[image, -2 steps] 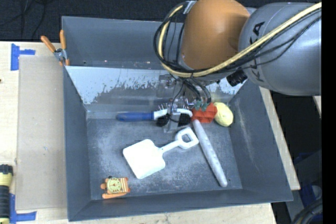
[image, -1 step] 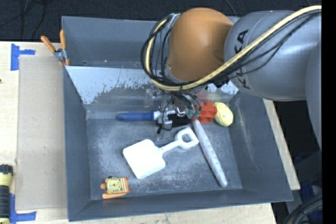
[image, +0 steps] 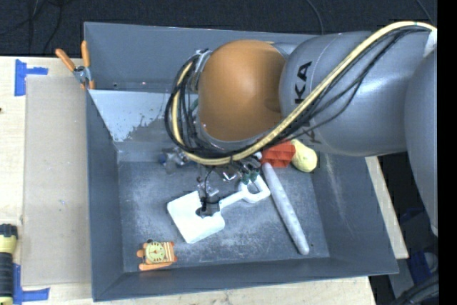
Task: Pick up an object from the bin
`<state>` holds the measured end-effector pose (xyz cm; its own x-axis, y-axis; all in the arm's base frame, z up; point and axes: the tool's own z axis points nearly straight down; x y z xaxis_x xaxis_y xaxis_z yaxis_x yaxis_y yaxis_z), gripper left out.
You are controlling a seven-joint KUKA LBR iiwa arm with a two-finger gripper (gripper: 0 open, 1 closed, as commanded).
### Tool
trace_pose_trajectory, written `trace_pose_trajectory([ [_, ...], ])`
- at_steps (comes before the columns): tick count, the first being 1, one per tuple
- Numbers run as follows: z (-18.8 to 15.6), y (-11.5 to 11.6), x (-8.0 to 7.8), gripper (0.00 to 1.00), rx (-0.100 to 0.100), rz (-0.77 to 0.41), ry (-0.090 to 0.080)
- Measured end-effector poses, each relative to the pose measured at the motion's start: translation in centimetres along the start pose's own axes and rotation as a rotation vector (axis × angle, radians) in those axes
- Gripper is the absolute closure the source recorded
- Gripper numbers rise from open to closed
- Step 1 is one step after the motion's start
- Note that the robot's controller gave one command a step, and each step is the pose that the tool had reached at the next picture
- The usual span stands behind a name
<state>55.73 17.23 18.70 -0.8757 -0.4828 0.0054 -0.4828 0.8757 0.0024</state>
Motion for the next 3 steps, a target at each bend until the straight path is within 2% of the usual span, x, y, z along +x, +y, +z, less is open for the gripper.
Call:
trace_pose_trajectory([
  [1,4.5,-0.5,-1.4,0.0,0.004,-0.067,-0.012],
  [2,7.1,0.8,-0.2,0.0,0.0,-0.18,0.001],
  [3,8.9,-1.0,0.4,0.0,0.0,-0.118,-0.008],
])
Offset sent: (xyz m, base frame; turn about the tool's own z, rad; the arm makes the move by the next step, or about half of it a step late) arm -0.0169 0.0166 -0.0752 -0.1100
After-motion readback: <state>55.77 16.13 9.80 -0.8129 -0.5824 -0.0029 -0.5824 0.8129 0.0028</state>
